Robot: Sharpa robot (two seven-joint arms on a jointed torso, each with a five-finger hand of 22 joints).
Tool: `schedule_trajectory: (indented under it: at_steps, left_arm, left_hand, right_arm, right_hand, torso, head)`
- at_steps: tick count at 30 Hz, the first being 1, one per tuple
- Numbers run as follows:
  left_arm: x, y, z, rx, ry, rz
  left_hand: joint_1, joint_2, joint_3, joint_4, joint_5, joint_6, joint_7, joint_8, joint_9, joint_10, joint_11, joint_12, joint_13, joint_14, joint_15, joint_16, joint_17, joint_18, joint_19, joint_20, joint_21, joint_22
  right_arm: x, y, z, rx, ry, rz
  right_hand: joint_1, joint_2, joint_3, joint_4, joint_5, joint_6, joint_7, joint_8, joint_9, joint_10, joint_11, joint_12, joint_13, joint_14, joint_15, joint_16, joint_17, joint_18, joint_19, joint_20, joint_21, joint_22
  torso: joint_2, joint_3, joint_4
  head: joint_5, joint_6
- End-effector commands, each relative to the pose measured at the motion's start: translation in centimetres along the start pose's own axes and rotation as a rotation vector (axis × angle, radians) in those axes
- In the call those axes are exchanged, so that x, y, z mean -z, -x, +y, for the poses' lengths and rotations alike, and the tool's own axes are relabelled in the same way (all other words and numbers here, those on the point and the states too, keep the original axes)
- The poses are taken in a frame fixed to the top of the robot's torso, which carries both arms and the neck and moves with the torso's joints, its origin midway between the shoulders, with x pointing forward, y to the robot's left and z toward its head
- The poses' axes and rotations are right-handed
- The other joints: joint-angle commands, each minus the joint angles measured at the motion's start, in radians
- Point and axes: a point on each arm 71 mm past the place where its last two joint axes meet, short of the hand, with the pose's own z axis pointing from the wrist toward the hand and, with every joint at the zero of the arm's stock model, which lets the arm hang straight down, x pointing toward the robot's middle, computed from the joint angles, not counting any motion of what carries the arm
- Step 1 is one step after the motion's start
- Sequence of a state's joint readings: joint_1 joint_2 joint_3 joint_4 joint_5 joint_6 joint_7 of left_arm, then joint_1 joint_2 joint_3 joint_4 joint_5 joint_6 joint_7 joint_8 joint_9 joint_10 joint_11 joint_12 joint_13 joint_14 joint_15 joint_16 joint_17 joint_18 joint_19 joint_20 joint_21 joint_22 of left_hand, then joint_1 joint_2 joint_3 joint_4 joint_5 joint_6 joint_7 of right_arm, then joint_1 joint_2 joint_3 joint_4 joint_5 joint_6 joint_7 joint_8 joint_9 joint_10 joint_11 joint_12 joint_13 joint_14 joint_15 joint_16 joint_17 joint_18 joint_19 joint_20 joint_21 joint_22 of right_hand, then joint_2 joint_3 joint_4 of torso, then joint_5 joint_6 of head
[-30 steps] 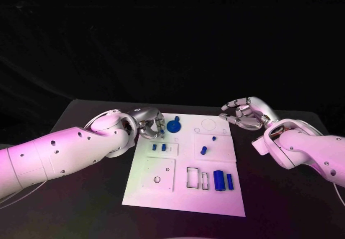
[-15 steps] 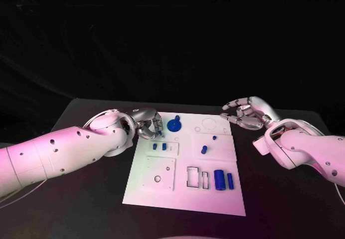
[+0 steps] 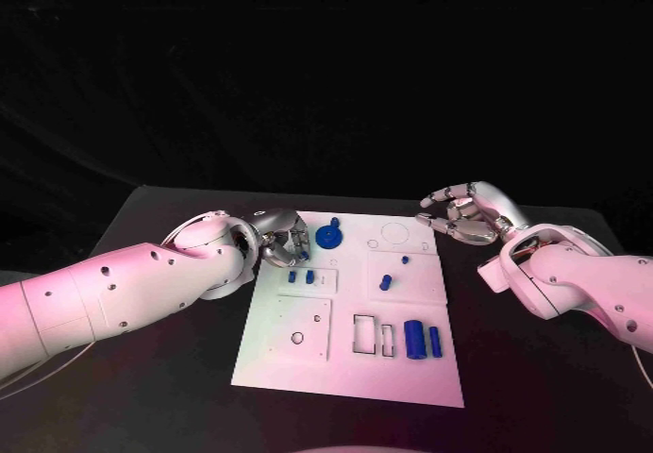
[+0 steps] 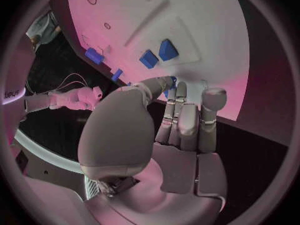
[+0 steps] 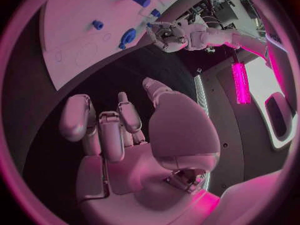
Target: Assemble the parts on the task board
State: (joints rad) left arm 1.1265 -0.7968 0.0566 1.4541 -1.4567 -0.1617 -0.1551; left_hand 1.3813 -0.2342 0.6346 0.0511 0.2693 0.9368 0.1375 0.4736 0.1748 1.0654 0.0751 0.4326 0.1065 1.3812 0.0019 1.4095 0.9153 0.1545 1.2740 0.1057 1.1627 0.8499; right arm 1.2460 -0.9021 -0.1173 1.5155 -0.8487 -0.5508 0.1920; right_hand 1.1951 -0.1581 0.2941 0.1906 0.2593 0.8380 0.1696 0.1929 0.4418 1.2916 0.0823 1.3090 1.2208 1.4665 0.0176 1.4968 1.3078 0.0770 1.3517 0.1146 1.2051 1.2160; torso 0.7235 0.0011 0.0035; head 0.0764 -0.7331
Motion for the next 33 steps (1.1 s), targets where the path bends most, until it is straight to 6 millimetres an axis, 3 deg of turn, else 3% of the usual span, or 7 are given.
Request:
schedule_trajectory:
  at_steps: [1, 33]
  left_arm:
    - [-0.07, -0.22, -0.18, 0.007, -0.003, 0.015]
    - [-0.48, -0.61, -0.36, 0.003, 0.014, 0.039]
  left_hand:
    - [-0.007, -0.001, -0.002, 0.004, -0.006, 0.008, 0.001, -0.004, 0.0, 0.009, -0.002, -0.004, -0.001, 0.001, -0.003, -0.003, -0.002, -0.014, 0.005, -0.001, -0.001, -0.001]
    - [-0.007, 0.002, -0.001, 0.005, -0.006, 0.009, 0.0, -0.005, 0.0, 0.011, -0.003, -0.007, -0.002, -0.001, -0.004, -0.004, -0.008, -0.013, 0.003, -0.002, -0.004, -0.006]
  right_arm:
    - [0.01, -0.13, 0.08, 0.001, 0.007, 0.011]
    - [0.02, -0.12, 0.05, 0.001, 0.006, 0.012]
  right_hand:
    - [-0.001, 0.008, 0.003, 0.006, 0.005, -0.002, -0.001, 0.006, 0.001, -0.003, 0.002, -0.002, 0.001, 0.052, -0.009, -0.006, 0.037, 0.018, -0.006, -0.002, -0.004, -0.001]
    - [-0.001, 0.008, 0.003, 0.006, 0.005, -0.002, -0.001, 0.006, 0.001, -0.003, 0.002, -0.002, 0.001, 0.052, -0.009, -0.006, 0.037, 0.018, -0.006, -0.002, -0.004, -0.001]
  torso:
    - [0.0, -0.0004, 0.0011]
    - [0.0, 0.0003, 0.0012]
  head:
    - [0.0, -0.001]
    - [-0.002, -0.005]
